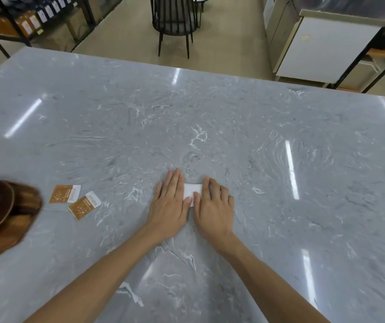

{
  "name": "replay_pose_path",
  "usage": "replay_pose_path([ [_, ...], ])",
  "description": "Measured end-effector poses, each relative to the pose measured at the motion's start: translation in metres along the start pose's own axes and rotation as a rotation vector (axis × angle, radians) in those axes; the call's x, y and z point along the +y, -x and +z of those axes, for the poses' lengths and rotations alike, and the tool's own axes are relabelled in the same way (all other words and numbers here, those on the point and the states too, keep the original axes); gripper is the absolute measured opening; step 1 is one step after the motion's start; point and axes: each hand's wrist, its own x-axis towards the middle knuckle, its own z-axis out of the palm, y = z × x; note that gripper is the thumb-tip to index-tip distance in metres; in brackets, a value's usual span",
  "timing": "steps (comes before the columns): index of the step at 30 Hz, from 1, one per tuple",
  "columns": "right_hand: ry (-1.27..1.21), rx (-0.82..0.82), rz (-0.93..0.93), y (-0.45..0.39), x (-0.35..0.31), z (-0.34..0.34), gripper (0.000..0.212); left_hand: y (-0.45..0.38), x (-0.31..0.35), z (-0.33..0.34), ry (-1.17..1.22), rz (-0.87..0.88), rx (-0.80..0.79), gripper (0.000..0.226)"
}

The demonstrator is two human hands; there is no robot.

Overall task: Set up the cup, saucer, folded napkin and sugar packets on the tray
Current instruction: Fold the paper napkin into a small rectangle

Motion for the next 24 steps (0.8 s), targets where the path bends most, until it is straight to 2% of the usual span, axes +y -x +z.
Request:
replay_pose_path([
  [3,-0.122,-0.098,0.112,-0.003,0.001,-0.014,0.061,0.001,0.001,-0.004,0.027,-0.006,-0.033,0.069],
  [7,-0.403,-0.27,0.367,-0.019,0.003,-0.029,0.051,0.004,0.003,-0.01,0.047,-0.012,-0.043,0.069],
  [11,-0.892,-0.386,0.669,-0.034,0.002,-0.037,0.032,0.007,0.005,-0.01,0.064,-0.056,-0.026,0.067],
  [14,-1.165,-0.465,0.836,-0.037,-0.003,-0.046,0.029,0.011,0.002,-0.01,0.079,-0.078,-0.013,0.066],
  [17,-1.233,-0.489,0.835,-0.036,-0.01,-0.054,0.016,0.017,-0.002,-0.012,0.101,-0.128,-0.03,0.064],
  [20,-1.309,-0.454,0.755,-0.029,-0.018,-0.066,0.007,0.027,-0.003,-0.019,0.244,-0.224,-0.024,0.058],
  [22,-1.334,-0.445,0.67,-0.022,-0.025,-0.074,0.006,0.036,-0.002,-0.028,0.356,-0.299,-0.007,0.052],
  [24,-1.353,-0.454,0.581,-0.013,-0.035,-0.083,0.015,0.048,-0.003,-0.042,0.456,-0.327,0.053,0.049],
])
